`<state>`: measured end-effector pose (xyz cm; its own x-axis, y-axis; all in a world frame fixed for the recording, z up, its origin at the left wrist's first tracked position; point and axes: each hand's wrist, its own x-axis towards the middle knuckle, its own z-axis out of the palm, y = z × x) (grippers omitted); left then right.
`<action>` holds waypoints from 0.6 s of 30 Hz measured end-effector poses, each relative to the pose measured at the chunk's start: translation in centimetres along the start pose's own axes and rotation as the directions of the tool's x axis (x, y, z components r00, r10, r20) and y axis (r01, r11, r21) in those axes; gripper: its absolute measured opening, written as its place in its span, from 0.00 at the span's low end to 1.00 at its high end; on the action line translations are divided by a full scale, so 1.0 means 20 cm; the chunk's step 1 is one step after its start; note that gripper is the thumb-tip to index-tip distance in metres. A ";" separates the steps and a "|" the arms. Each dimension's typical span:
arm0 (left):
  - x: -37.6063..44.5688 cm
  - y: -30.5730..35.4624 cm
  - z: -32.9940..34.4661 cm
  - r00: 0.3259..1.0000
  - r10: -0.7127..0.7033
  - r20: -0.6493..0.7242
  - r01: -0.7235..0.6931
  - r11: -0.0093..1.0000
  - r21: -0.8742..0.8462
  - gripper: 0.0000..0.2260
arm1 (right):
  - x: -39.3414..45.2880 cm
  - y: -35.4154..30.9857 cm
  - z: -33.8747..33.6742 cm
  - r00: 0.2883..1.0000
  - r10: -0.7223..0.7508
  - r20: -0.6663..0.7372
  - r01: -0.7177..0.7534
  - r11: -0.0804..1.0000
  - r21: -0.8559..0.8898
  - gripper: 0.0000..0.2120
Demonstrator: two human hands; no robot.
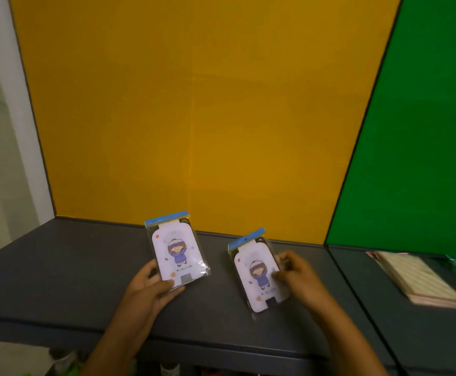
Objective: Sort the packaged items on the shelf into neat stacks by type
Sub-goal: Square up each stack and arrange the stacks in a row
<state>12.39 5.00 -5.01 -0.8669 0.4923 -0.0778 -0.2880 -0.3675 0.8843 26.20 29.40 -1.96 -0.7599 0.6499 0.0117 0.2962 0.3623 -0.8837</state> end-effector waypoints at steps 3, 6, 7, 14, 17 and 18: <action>-0.10 -0.03 0.17 0.997 0.030 0.066 -0.029 1.000 -0.009 0.17 | -0.10 0.07 -0.18 0.998 -0.042 -0.045 0.048 0.988 0.149 0.06; -0.21 -0.08 0.34 0.987 0.057 0.152 -0.060 0.998 0.010 0.19 | -0.21 0.14 -0.37 0.993 -0.071 -0.099 0.090 0.975 0.201 0.07; -0.25 -0.10 0.39 0.983 0.065 0.174 -0.070 0.997 0.019 0.20 | -0.24 0.16 -0.44 0.988 -0.084 -0.129 0.110 0.973 0.205 0.08; -0.48 -0.28 0.79 0.973 0.083 0.214 -0.100 0.993 0.070 0.19 | -0.49 0.39 -0.93 0.937 -0.139 -0.321 0.223 0.945 0.240 0.10; -0.56 -0.39 0.96 0.966 0.103 0.238 -0.121 0.991 0.061 0.18 | -0.62 0.52 -1.13 0.909 -0.135 -0.395 0.246 0.938 0.245 0.11; -0.59 -0.43 1.02 0.962 0.108 0.249 -0.126 0.991 0.054 0.18 | -0.67 0.56 -1.19 0.898 -0.134 -0.418 0.253 0.937 0.242 0.11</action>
<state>33.34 18.47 -2.33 -0.7640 0.6307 0.1359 -0.1543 -0.3832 0.9107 53.59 40.65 -0.86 -0.4804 0.8147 0.3247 -0.0544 0.3418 -0.9382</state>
